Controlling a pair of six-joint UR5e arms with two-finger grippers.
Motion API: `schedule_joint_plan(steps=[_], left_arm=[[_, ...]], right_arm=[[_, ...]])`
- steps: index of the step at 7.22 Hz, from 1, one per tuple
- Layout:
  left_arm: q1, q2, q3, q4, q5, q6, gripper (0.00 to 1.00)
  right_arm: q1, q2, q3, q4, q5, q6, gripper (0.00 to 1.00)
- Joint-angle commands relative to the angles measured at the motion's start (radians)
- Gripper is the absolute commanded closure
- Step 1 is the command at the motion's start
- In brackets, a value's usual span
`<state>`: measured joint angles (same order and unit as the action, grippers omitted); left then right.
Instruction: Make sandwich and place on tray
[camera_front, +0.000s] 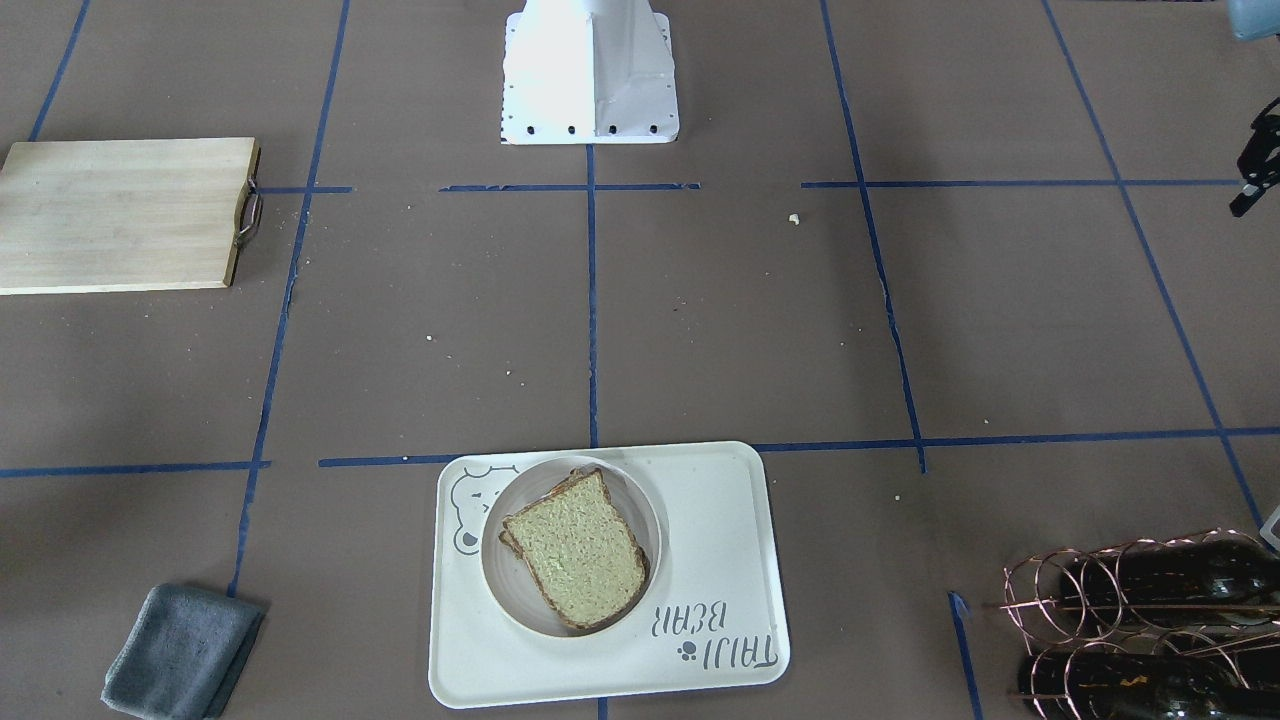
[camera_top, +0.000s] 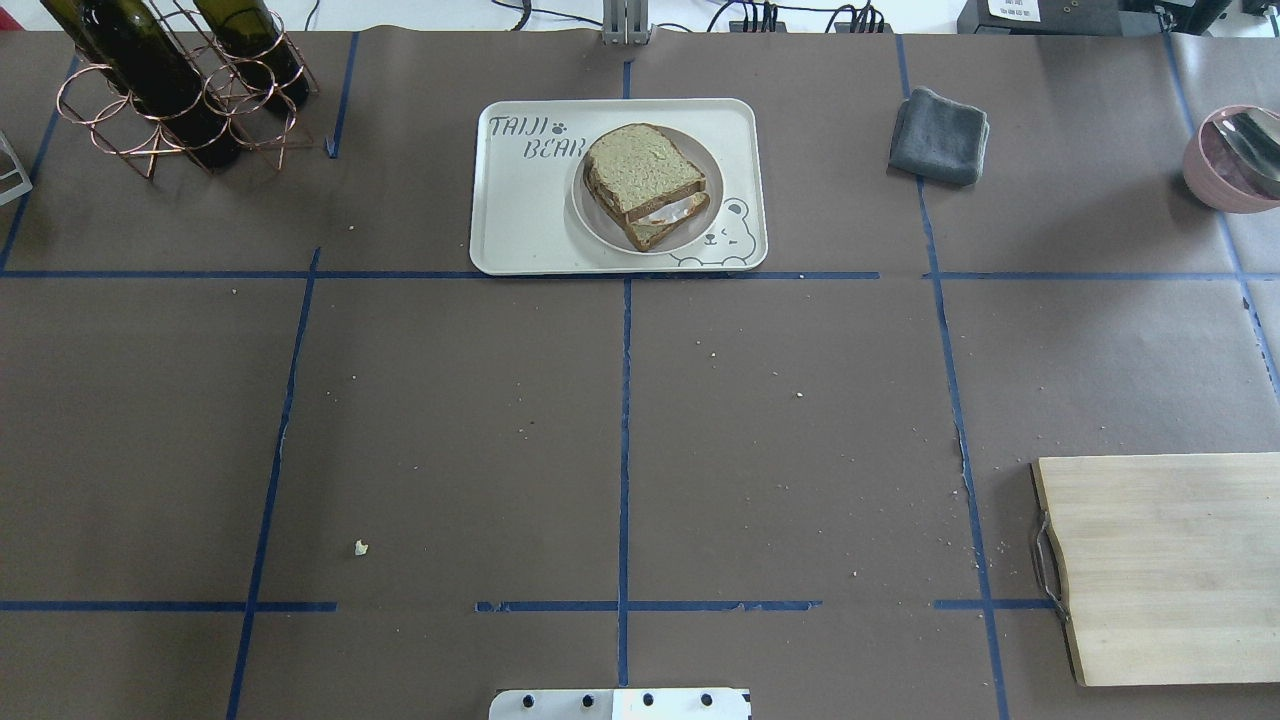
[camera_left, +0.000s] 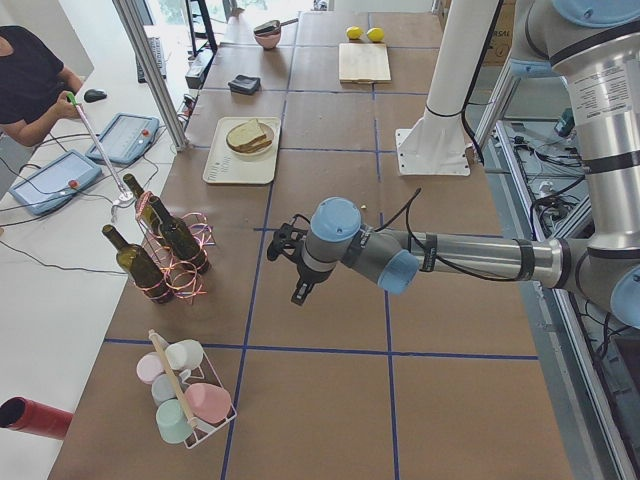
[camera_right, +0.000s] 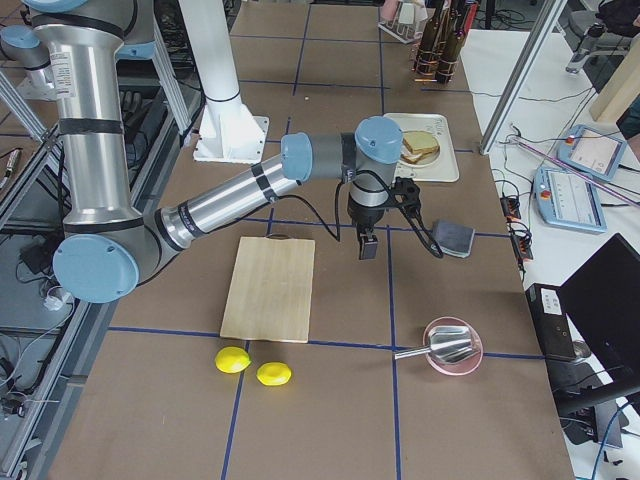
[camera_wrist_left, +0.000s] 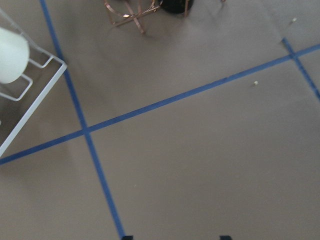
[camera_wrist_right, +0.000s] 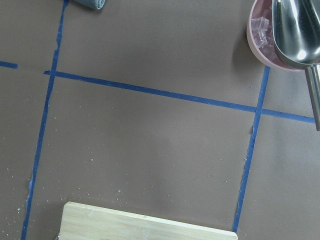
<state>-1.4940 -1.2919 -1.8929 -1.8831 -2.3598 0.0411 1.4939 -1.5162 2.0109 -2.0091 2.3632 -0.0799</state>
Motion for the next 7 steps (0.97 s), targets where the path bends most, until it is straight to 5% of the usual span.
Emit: schedule_joint_plan(steps=[1, 2, 7], left_arm=[[-0.11, -0.112, -0.015, 0.488, 0.004, 0.189, 0.33], [-0.12, -0.118, -0.031, 0.525, 0.002, 0.232, 0.0], [-0.153, -0.124, -0.017, 0.518, 0.002, 0.246, 0.0]], right_arm=[[-0.007, -0.018, -0.007, -0.004, -0.002, -0.006, 0.0], [-0.018, -0.016, -0.014, -0.002, 0.002, -0.004, 0.0], [-0.032, -0.082, -0.032, 0.012, 0.001, -0.032, 0.0]])
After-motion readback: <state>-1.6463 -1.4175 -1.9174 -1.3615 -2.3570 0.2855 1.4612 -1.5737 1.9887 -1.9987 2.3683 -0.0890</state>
